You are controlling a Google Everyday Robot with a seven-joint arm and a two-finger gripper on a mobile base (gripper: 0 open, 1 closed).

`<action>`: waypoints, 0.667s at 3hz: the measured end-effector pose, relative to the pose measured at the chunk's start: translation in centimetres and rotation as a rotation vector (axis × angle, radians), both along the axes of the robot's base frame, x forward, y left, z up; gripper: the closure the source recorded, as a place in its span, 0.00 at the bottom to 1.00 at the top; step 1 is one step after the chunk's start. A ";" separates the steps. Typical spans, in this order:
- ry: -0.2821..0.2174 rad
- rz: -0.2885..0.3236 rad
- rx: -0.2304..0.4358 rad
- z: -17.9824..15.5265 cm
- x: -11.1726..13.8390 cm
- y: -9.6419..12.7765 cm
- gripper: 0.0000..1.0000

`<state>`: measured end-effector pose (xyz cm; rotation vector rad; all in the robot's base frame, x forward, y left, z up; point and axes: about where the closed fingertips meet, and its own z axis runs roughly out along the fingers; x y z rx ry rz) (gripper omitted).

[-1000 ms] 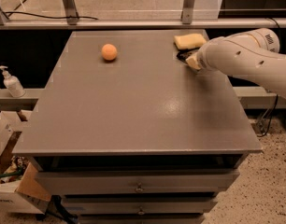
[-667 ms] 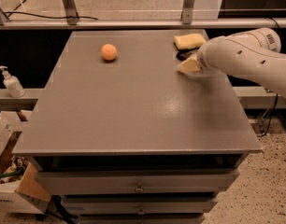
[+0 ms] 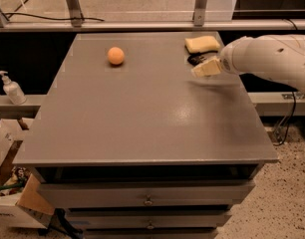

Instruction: Move rxbar chocolate near sponge

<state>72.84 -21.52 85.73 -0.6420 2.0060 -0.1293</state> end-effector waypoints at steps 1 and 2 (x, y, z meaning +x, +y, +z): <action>0.025 0.038 0.109 -0.6 0.5 -0.6 0.00; 0.030 0.106 0.262 0.0 -0.3 -2.1 0.00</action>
Offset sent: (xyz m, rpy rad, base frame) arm -0.0537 -0.1116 0.0303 0.4314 -0.0373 0.1663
